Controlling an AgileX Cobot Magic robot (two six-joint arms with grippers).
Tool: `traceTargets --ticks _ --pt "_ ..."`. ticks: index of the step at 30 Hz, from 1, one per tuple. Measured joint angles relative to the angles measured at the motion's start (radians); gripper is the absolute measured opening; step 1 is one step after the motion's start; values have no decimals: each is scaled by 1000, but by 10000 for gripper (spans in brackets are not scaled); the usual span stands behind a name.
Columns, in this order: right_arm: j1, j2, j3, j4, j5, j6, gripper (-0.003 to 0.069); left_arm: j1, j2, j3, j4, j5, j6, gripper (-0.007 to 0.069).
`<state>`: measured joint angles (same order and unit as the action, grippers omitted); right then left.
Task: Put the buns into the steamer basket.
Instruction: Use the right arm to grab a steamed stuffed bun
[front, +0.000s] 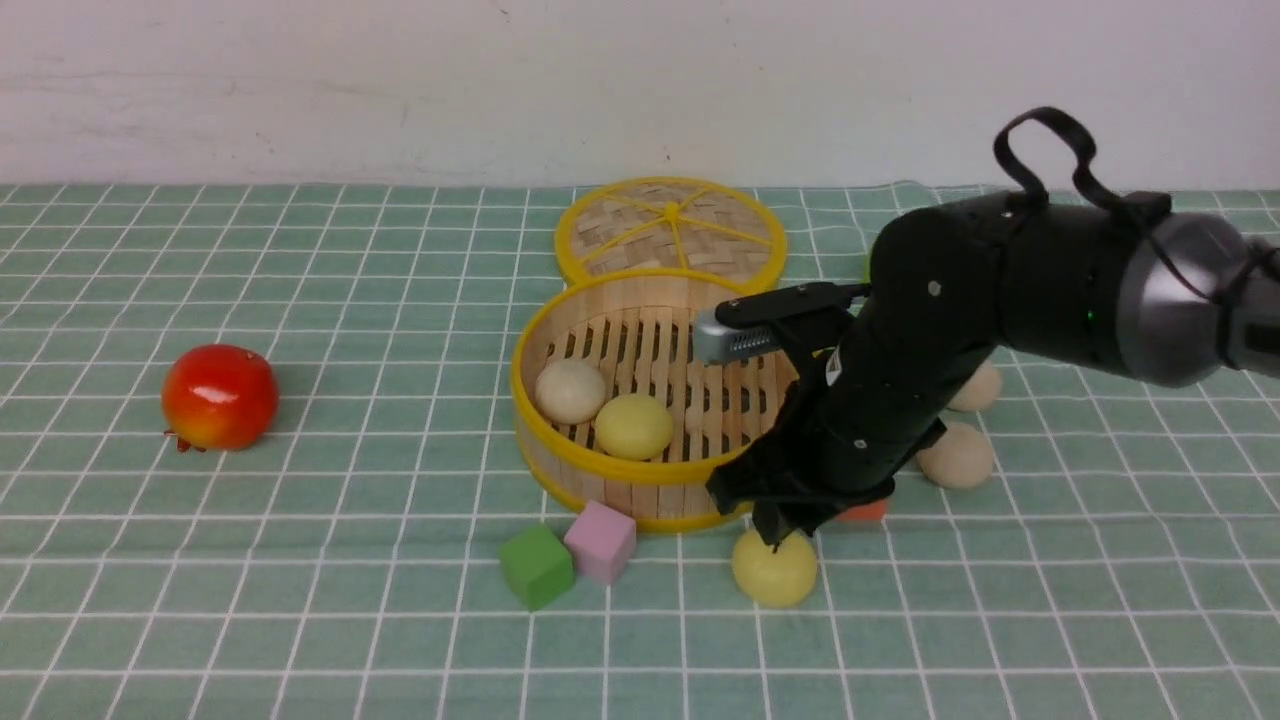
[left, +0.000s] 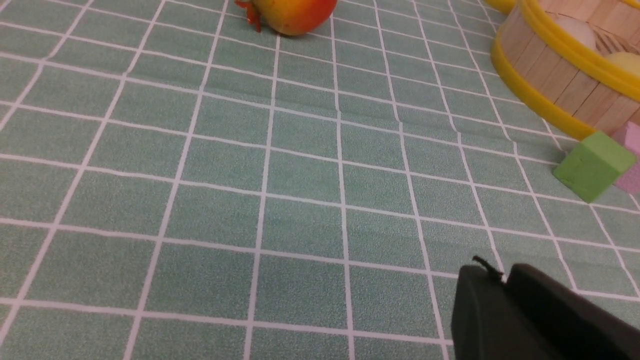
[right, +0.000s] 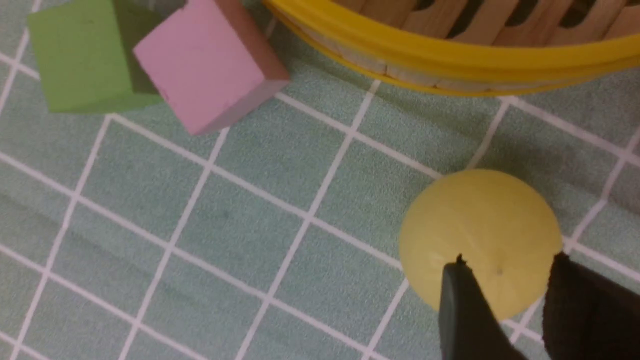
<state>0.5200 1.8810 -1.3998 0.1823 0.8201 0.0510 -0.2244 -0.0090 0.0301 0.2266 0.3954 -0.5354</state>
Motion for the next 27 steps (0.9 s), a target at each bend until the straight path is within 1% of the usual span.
traceTargets --ticks 13,21,24,25,26,27 --pt "0 83 -2 -3 -51 0 240 0 0 0 0 0 0 67" --pt "0 84 -3 -5 -42 -3 235 0 0 0 1 0 0 67" --pt "0 84 -3 -22 -40 -4 188 0 0 0 1 0 0 67" --pt "0 84 -3 -32 -39 -4 148 0 0 0 1 0 0 67" --pt "0 84 -3 -32 -39 -4 140 0 0 0 1 0 0 67" --pt "0 84 -3 -42 -37 -4 62 0 0 0 1 0 0 67"
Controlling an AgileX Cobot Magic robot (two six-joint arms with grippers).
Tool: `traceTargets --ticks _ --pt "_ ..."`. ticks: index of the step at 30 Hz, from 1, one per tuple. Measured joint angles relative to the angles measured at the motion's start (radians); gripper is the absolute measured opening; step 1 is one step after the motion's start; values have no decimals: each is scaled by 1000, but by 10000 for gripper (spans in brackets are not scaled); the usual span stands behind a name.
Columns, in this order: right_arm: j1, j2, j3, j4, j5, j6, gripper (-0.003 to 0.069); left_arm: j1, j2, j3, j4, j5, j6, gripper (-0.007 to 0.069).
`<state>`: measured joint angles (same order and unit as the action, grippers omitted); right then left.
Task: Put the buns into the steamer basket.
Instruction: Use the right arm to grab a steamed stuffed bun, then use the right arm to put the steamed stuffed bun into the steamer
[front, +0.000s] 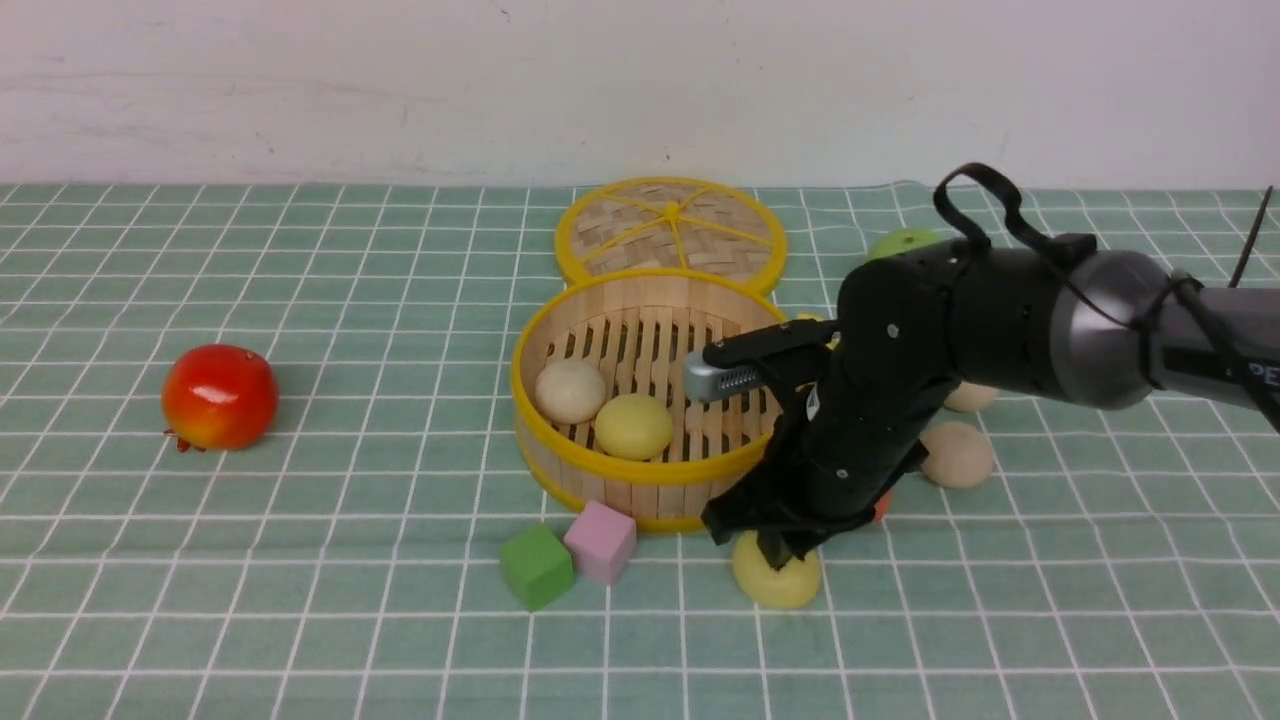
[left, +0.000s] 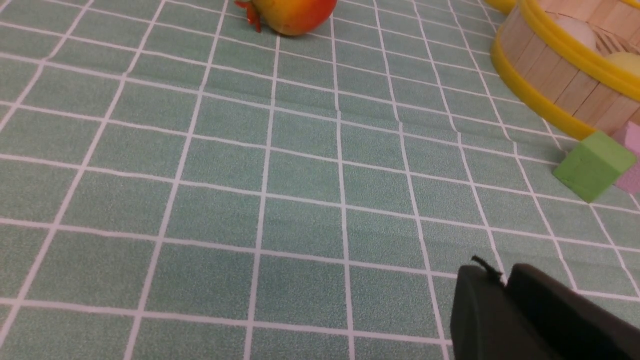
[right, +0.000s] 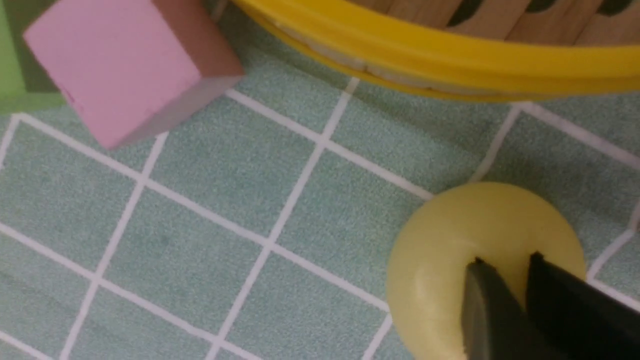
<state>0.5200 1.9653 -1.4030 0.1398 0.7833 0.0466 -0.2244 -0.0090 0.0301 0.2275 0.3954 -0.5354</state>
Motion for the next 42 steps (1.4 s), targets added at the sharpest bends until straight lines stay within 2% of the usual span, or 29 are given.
traceTargets --ticks 3,10,17,22,28,36,42 --pt "0 -1 0 -13 11 0 -1 0 0 0 0 0 0 70" --pt "0 -48 -19 -15 57 0 -4 0 0 0 0 0 0 75" --pt "0 -123 -203 -14 151 -31 -4 0 0 0 0 0 0 77" --pt "0 -86 -310 -15 87 -64 -4 0 -1 0 0 0 0 77" --pt "0 39 -319 -21 -33 -78 -4 0 -1 0 0 0 0 85" --pt "0 102 -319 -22 -58 -78 -1 0 -1 0 0 0 0 88" --pt "0 106 -319 -34 -56 -78 36 0 -1 0 0 0 0 92"
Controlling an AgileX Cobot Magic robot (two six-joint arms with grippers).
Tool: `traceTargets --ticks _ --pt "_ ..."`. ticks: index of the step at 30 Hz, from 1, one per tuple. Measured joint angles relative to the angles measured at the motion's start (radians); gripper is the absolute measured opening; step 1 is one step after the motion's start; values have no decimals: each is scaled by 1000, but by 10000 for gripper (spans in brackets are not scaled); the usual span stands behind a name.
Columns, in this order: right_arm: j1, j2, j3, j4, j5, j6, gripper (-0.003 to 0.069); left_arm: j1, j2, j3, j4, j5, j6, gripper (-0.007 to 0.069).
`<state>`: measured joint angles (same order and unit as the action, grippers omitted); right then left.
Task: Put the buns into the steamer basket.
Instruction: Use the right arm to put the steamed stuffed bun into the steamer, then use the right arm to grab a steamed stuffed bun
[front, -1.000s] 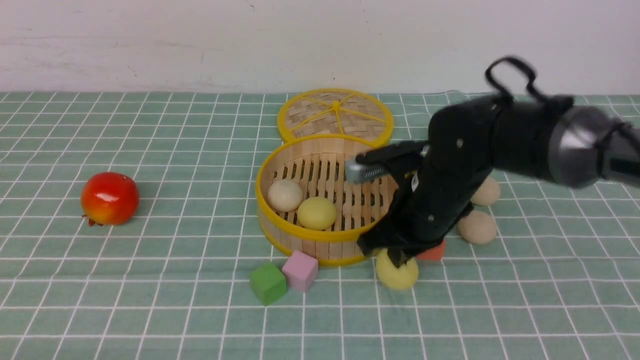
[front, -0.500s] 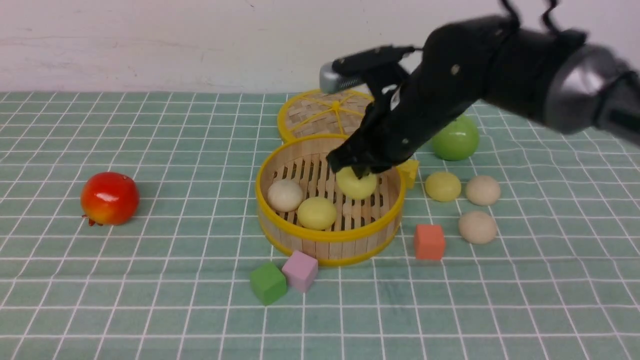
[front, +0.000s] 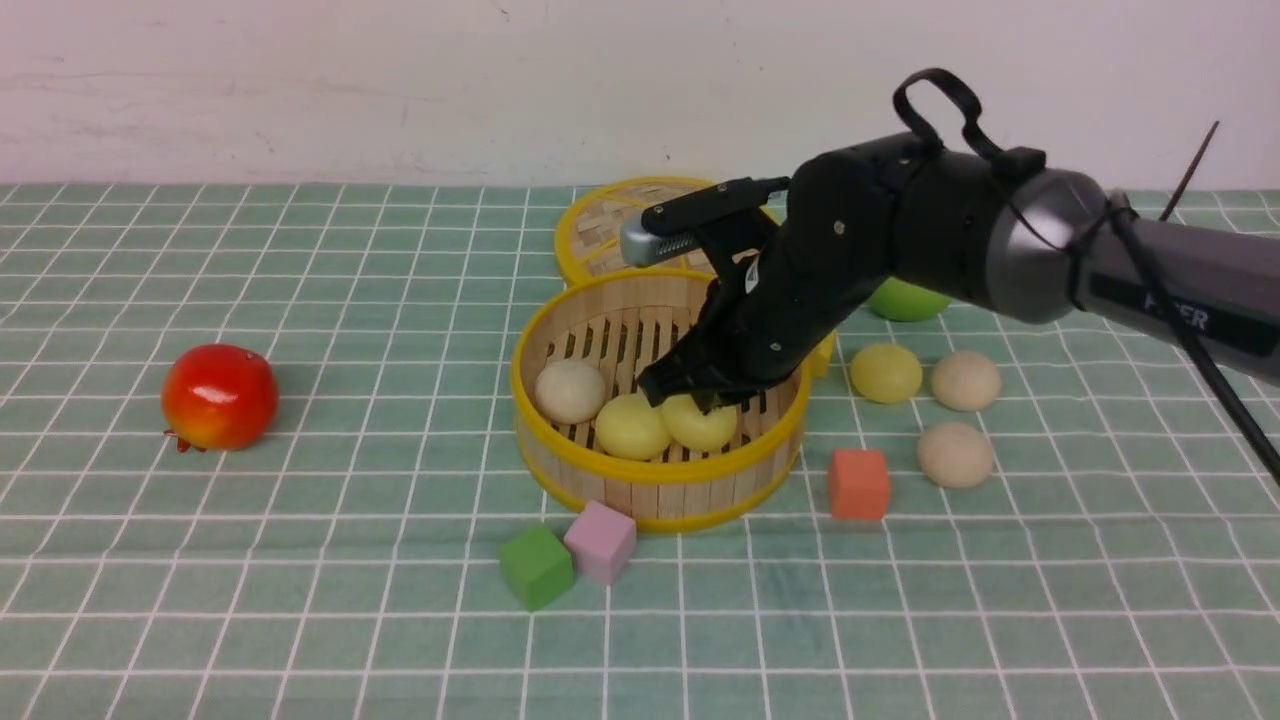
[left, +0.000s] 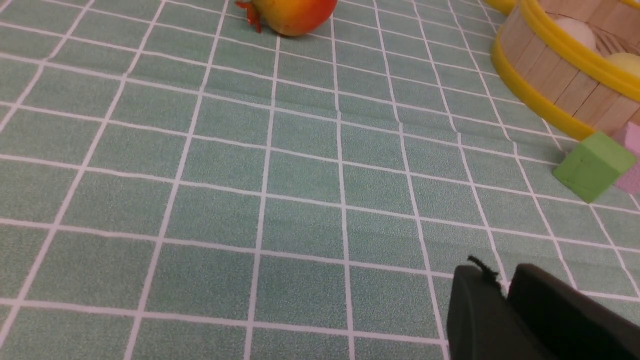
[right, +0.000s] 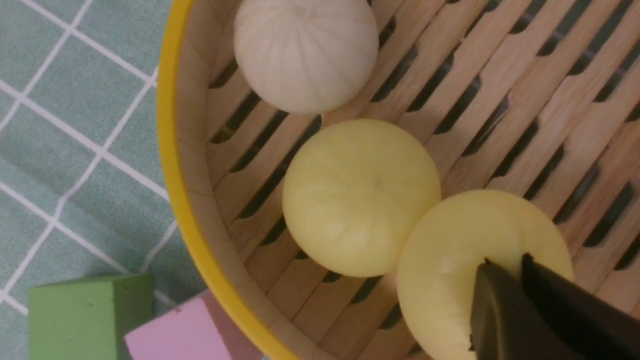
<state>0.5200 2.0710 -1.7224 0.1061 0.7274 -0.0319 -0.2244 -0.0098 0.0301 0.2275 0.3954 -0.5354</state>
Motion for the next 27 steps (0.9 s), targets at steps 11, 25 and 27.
traceTargets --ticks 11,25,27 --pt "0 2 0 -94 24 52 179 0 0 0 0 0 0 95" --pt "-51 -70 0 -106 36 231 311 0 0 0 0 0 0 112" --pt "-127 -104 -5 -106 97 248 316 0 0 0 0 0 0 113"
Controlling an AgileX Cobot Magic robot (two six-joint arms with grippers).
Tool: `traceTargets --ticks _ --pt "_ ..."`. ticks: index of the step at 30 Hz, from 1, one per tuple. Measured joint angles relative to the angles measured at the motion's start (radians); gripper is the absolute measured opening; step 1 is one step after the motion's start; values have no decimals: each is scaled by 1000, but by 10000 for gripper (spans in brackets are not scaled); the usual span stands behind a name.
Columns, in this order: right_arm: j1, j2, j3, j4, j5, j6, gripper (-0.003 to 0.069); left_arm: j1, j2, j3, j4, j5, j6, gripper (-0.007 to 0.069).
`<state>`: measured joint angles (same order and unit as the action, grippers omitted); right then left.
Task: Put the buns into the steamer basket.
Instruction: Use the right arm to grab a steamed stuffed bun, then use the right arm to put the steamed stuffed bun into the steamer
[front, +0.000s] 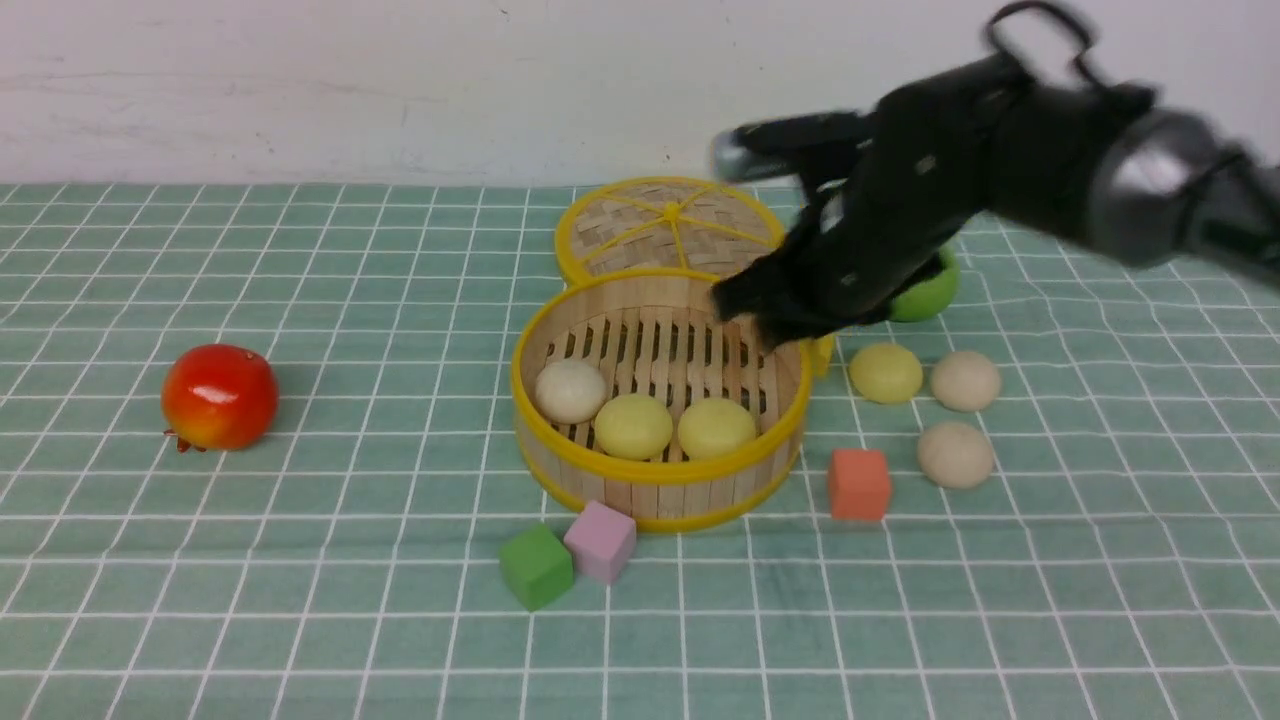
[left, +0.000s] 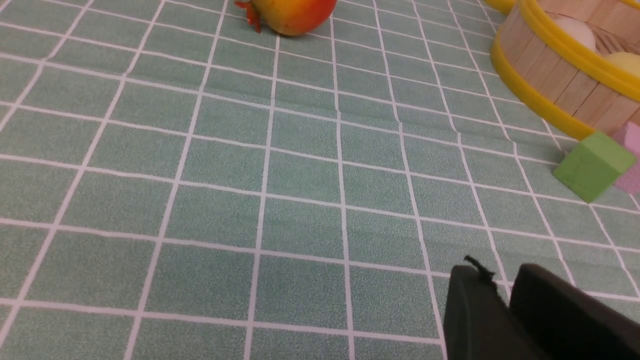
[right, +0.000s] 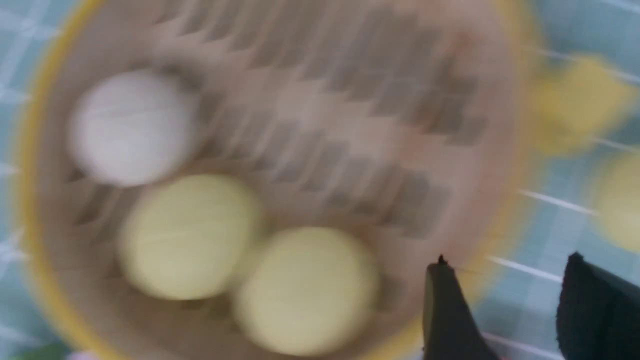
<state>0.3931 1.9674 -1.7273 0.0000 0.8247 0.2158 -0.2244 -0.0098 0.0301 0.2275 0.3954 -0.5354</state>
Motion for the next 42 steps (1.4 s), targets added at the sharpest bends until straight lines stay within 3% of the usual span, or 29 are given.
traceTargets --ticks 8,27,29,32,36,42 --pt "-198 -14 27 14 183 15 314 0 0 0 0 0 0 122" --pt "-211 65 166 62 1 15 305 0 0 0 0 0 0 132" --pt "-211 80 166 61 2 14 284 0 0 0 0 0 0 132" --pt "-211 87 166 61 0 2 190 0 0 0 0 0 0 132" --pt "-211 73 166 60 -1 -11 15 0 0 0 0 0 0 133" --pt "-209 20 112 104 11 -76 10 0 0 0 0 0 0 133"
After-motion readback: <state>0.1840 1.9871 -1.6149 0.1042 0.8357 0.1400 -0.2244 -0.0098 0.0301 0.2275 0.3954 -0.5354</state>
